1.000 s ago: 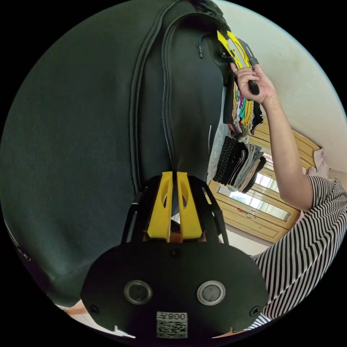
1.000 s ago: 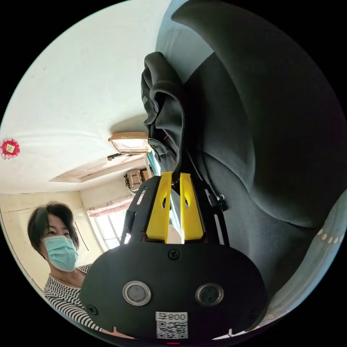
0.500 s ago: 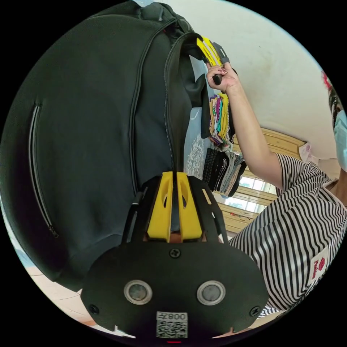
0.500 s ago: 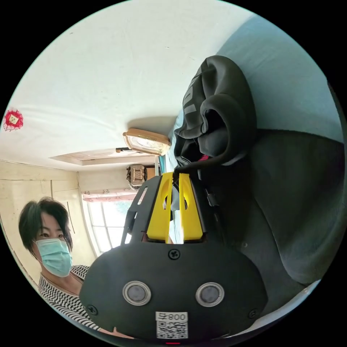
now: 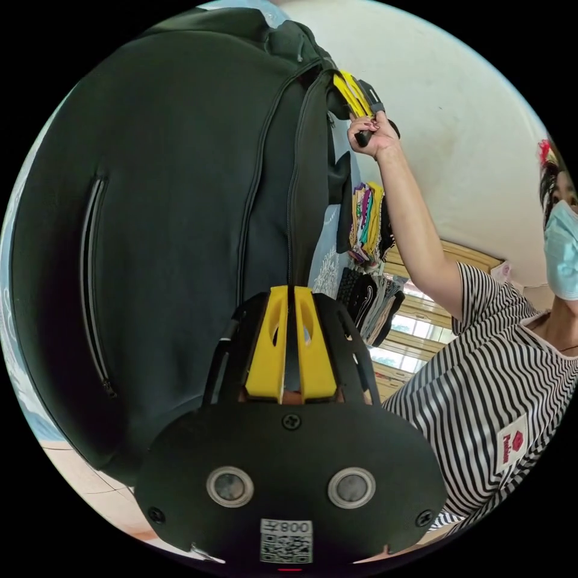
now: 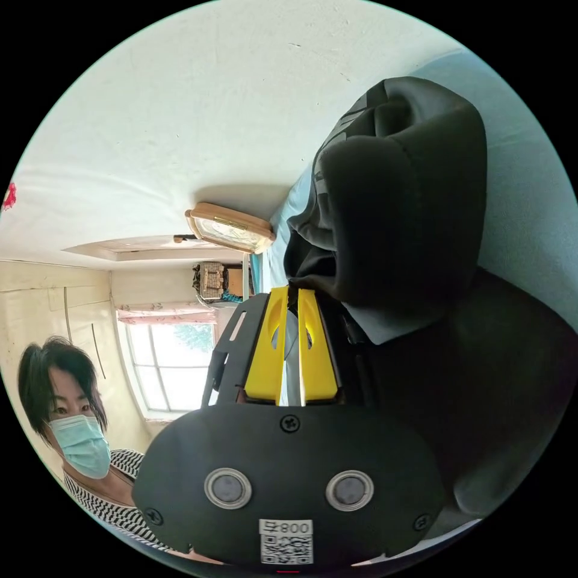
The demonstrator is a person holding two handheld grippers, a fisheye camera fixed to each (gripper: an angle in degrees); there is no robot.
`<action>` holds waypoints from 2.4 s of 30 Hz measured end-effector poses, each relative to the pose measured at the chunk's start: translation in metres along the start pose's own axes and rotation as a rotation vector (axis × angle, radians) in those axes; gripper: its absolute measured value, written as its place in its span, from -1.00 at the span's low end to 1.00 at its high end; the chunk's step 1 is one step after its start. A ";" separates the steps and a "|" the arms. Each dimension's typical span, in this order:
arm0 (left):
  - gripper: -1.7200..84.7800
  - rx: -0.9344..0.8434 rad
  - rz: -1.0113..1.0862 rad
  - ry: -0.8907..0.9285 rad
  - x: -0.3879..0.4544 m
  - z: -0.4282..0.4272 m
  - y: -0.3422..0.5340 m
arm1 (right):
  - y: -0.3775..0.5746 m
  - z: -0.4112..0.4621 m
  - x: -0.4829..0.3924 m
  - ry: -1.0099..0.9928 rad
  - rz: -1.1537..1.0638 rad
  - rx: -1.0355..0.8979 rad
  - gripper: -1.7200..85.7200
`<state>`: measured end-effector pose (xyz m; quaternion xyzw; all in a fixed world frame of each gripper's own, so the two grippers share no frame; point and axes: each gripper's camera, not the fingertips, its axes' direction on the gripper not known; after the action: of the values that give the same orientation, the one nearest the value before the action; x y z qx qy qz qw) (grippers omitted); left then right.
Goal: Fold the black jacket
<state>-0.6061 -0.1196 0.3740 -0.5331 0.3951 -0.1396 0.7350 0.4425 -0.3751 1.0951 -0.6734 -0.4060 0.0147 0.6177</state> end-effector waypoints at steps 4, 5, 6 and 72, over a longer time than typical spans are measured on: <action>-0.91 0.004 -0.001 -0.035 -0.005 -0.009 0.004 | -0.002 0.015 0.001 0.021 -0.006 -0.014 -0.91; -0.91 0.008 -0.017 -0.033 -0.009 -0.011 0.005 | -0.002 0.017 0.001 0.022 -0.006 -0.017 -0.91; -0.91 0.013 -0.024 -0.031 -0.011 -0.013 0.006 | -0.003 0.022 0.002 0.027 -0.005 -0.020 -0.91; -0.88 -0.148 -0.100 0.312 -0.066 0.020 0.078 | 0.233 0.019 0.072 -0.119 0.227 -0.617 -0.90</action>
<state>-0.6507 -0.0343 0.3350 -0.5766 0.4865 -0.2273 0.6158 0.6040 -0.2969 0.9286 -0.8676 -0.3488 -0.0010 0.3545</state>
